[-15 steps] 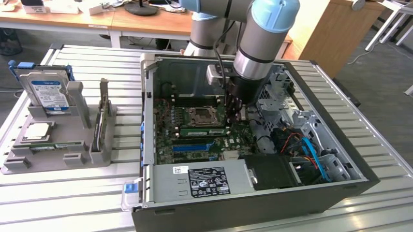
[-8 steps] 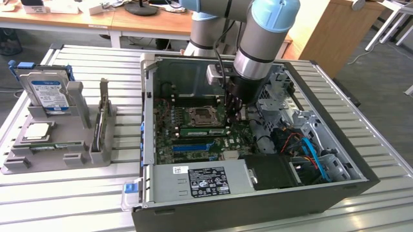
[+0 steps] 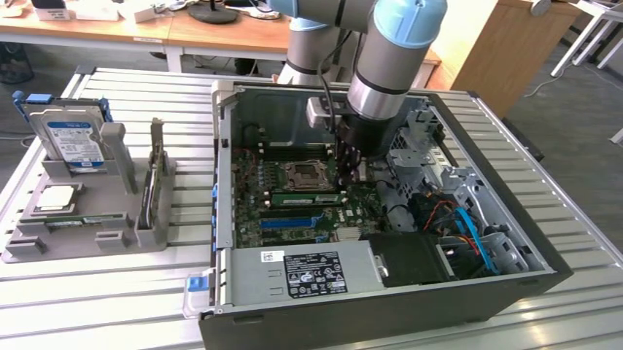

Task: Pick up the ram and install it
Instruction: 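Press down the ram until it locks into place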

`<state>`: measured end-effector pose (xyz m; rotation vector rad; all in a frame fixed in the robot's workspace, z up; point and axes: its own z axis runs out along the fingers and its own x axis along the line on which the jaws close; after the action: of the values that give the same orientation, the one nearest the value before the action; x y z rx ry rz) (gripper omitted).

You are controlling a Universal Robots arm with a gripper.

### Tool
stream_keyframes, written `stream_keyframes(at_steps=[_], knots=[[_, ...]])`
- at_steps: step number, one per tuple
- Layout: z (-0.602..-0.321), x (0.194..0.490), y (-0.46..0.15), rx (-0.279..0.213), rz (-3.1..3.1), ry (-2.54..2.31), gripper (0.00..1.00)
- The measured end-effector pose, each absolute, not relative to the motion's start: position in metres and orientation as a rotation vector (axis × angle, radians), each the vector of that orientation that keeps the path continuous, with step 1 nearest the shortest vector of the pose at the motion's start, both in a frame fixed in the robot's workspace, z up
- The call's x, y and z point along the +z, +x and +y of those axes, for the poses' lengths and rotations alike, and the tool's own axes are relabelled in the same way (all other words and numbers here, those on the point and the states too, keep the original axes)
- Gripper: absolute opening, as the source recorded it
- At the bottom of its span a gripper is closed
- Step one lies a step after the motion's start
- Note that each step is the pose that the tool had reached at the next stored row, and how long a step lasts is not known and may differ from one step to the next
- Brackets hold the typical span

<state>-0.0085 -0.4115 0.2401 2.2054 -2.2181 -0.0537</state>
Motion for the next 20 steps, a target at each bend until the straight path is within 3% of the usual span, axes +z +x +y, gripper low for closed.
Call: stream_keyframes(at_steps=[20], knots=[[-0.411,0.24,-0.053,-0.054,-2.218,2.205,0.11]])
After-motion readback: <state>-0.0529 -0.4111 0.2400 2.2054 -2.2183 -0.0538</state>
